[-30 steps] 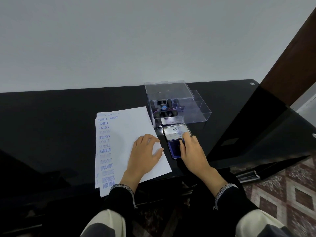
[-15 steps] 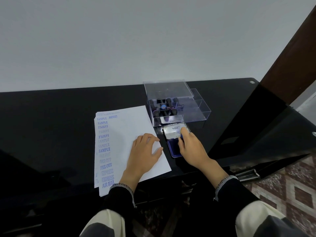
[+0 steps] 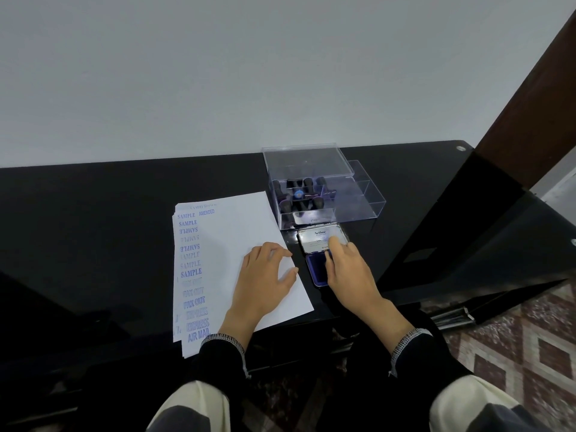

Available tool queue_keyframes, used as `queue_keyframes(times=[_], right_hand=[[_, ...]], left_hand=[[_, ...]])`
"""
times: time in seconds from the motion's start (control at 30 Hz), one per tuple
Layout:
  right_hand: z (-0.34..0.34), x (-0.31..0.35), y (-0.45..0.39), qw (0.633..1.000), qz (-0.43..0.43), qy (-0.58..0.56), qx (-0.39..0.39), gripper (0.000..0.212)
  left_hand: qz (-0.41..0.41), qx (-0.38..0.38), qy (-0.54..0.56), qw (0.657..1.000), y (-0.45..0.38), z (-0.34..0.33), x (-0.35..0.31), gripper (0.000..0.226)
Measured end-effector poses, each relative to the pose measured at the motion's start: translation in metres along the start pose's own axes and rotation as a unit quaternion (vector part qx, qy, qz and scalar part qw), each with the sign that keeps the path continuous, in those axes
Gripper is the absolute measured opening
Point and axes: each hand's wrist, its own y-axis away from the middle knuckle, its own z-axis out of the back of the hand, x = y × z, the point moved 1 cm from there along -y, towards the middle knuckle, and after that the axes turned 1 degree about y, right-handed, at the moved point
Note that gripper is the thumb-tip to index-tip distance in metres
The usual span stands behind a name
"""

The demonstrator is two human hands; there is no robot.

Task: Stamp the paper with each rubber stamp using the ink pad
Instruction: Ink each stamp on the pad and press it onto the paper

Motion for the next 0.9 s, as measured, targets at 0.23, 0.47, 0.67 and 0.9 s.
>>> queue_keyframes(times=[0.23,0.47,0.67,0.9], right_hand=[[-0.001,-0.001,0.01,0.995,-0.029,-0.088,-0.043,0.013],[-0.001,-0.007,-0.003,0.995,-0.04,-0.088,0.006,0.02],[0.006,-0.004,-0.019,0.995,-0.04,-0.061,0.064,0.015],[0.019,0.01,-0.032,0.988,-0.113,-0.097,0.051,0.006]], left_hand=[[0.0,0.002,0.001,1.0,0.0,0.0,0.0,0.031],[-0.006,-0.007,0.008,1.0,0.0,0.0,0.001,0.031],[0.003,0.005,0.018,1.0,-0.001,0.0,0.001,0.029],[0.148,-0.009,0.284,0.947,-0.008,0.015,-0.001,0.02]])
